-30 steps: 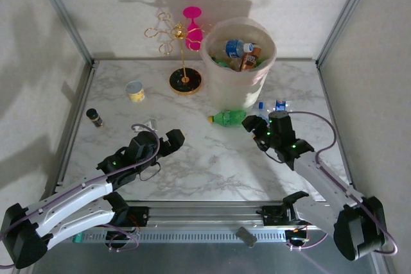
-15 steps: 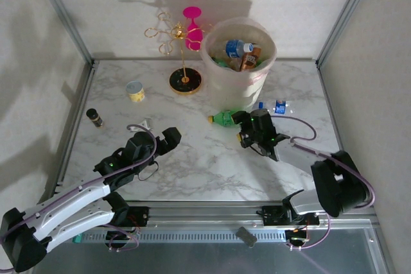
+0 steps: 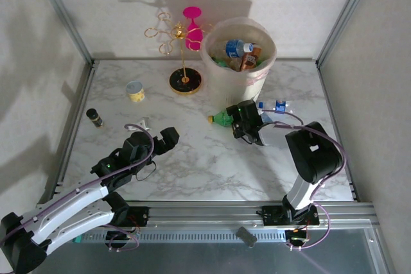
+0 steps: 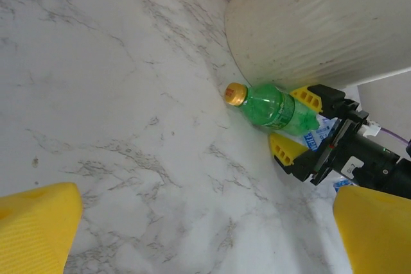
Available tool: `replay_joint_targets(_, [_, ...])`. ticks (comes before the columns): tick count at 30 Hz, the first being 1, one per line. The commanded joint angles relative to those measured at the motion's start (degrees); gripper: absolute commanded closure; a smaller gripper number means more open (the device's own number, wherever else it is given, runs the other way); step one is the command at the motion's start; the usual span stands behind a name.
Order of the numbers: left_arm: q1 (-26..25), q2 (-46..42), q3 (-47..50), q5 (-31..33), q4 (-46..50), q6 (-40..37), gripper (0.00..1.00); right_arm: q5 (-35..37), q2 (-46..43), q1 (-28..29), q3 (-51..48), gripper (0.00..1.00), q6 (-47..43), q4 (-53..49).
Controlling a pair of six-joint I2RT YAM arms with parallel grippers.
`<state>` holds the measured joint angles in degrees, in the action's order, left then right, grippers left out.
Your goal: Put the plastic bottles in the bin
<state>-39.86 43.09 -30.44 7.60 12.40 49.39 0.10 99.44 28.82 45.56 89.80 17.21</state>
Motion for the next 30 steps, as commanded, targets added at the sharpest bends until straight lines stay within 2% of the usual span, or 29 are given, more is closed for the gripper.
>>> replay_joint_targets(1, [0.74, -1.15, -2.34, 1.37, 1.39, -3.16, 0.00, 1.30, 3.02, 0.38, 1.28, 0.27, 1.05, 1.70])
replay_joint_targets(6, [1.00, -1.86, -3.43, 2.11, 2.69, -4.37, 0.00, 0.47, 5.30, 0.45, 1.92, 0.31, 1.60, 2.01])
replay_joint_targets(11, [1.18, -2.49, -4.36, 2.42, 3.40, -5.35, 0.00, 1.04, 2.94, 0.48, 0.24, 0.40, 1.78, 1.61])
replay_joint_targets(19, [1.18, -2.24, -5.02, 0.94, 3.15, -6.06, 0.00, 1.66, -5.84, 0.53, -5.47, 0.47, 1.07, 0.92])
replay_joint_targets(30, [0.05, -0.51, -9.01, -2.70, 4.53, -10.74, 0.02, 5.09, -19.87, 2.89, -8.19, 0.50, -4.63, -9.21])
